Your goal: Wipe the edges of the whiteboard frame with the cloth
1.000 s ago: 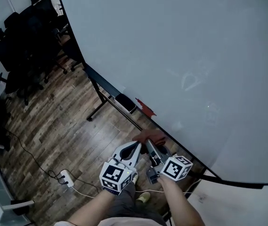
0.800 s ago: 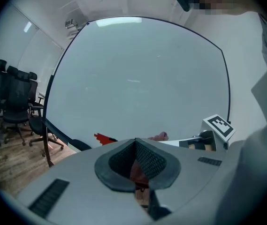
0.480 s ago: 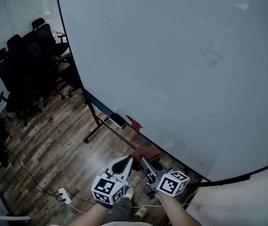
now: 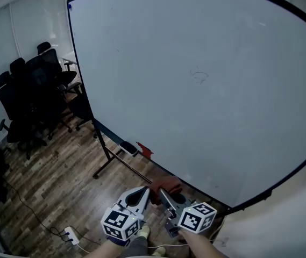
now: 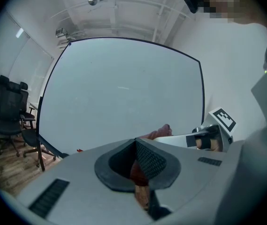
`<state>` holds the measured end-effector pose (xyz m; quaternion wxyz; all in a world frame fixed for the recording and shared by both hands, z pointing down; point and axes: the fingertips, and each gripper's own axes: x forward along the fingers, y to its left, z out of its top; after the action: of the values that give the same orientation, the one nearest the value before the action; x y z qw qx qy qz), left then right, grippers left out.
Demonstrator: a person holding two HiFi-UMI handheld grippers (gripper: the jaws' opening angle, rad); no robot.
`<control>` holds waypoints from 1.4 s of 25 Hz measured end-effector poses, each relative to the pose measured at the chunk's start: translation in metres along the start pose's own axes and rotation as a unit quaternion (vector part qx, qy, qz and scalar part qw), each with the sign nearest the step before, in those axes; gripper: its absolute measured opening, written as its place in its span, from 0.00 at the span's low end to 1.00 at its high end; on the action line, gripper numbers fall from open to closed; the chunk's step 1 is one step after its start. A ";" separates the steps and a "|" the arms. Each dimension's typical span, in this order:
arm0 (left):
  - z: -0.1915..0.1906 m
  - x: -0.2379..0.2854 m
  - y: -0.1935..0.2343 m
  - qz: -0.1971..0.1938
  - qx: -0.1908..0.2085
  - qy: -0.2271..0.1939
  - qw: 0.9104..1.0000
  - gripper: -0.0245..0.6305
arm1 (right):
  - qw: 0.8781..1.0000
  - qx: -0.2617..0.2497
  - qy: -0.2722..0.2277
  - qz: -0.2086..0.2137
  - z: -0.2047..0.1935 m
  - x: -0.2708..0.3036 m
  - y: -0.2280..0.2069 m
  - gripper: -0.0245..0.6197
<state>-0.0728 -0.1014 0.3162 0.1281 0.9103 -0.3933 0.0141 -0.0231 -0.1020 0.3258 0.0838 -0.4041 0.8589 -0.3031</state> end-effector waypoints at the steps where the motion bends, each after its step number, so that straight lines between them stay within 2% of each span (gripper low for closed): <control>1: 0.005 -0.004 -0.008 -0.003 0.002 -0.001 1.000 0.05 | 1.000 -0.007 -0.001 -0.001 0.004 -0.008 0.006 0.12; 10: 0.029 -0.027 -0.055 -0.016 0.020 -0.022 0.999 0.05 | 0.997 -0.078 -0.009 0.005 0.024 -0.058 0.050 0.12; 20: 0.042 -0.031 -0.091 -0.030 0.047 -0.026 0.998 0.05 | 0.989 -0.143 0.000 -0.020 0.033 -0.095 0.053 0.12; 35: 0.030 -0.036 -0.111 -0.037 0.054 -0.011 0.998 0.05 | 0.988 -0.150 0.002 -0.021 0.028 -0.116 0.053 0.12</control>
<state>-0.0201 -0.0103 0.2582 0.0754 0.9299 -0.3595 0.0207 0.0300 -0.0022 0.2607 0.0144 -0.4292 0.8864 -0.1728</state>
